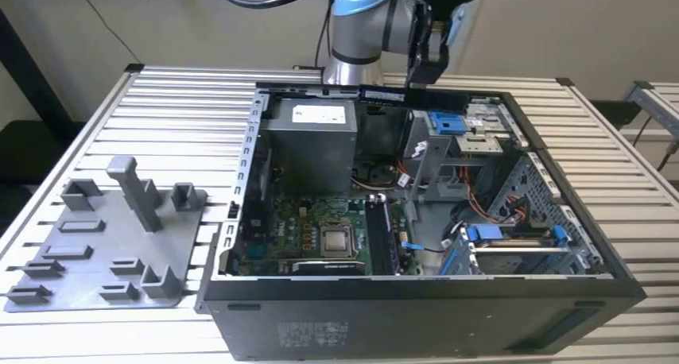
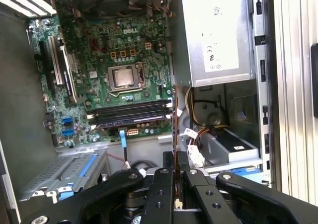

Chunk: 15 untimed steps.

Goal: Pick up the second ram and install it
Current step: 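Insert the second ram into the second slot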

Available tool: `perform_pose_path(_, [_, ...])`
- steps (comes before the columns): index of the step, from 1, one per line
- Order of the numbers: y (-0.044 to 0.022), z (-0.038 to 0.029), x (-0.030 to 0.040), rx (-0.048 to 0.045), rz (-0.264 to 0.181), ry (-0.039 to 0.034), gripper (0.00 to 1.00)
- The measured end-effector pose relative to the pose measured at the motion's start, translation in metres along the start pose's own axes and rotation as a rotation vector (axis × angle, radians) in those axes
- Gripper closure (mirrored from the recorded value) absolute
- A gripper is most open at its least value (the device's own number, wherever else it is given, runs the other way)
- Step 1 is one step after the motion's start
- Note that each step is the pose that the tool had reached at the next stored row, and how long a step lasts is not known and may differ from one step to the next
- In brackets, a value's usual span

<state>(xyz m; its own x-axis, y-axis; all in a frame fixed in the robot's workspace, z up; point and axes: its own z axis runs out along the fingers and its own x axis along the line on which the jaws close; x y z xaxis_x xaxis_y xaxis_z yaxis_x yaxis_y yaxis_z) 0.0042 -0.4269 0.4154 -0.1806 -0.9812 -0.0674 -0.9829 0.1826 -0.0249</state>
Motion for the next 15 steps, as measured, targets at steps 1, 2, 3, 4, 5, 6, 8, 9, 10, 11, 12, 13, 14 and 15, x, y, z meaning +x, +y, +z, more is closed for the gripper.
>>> perform_pose_path(1, [0.0, 0.0002, 0.0, 0.0009, 0.014, 0.0004, 0.86])
perform_pose_path(2, [0.0, 0.0003, 0.0, 0.0018, 0.027, 0.0008, 0.86])
perform_pose_path(3, [0.0, 0.0004, 0.0, 0.0027, 0.04, 0.0011, 0.86])
perform_pose_path(4, [0.0, 0.0006, 0.0, 0.0036, 0.053, 0.0014, 0.86])
perform_pose_path(5, [0.0, 0.0007, 0.0, 0.0045, 0.066, 0.0018, 0.86])
perform_pose_path(6, [0.0, 0.0009, 0.0001, 0.0055, 0.08, 0.0022, 0.86])
perform_pose_path(8, [0.0, 0.0011, 0.0001, 0.0075, 0.11, 0.0029, 0.86])
perform_pose_path(9, [0.0, 0.0012, 0.0001, 0.0084, 0.124, 0.0033, 0.86])
perform_pose_path(10, [0.0, 0.0013, 0.0001, 0.0093, 0.137, 0.0037, 0.86])
perform_pose_path(11, [0.0, 0.0014, 0.0001, 0.0102, 0.15, 0.0039, 0.86])
perform_pose_path(12, [0.0, 0.0015, 0.0001, 0.011, 0.162, 0.0043, 0.86])
perform_pose_path(13, [0.0, 0.0016, 0.0001, 0.0118, 0.174, 0.0045, 0.86])
perform_pose_path(14, [0.0, 0.0016, 0.0001, 0.0125, 0.185, 0.0048, 0.86])
perform_pose_path(15, [0.0, 0.0017, 0.0001, 0.013, 0.192, 0.0049, 0.86])
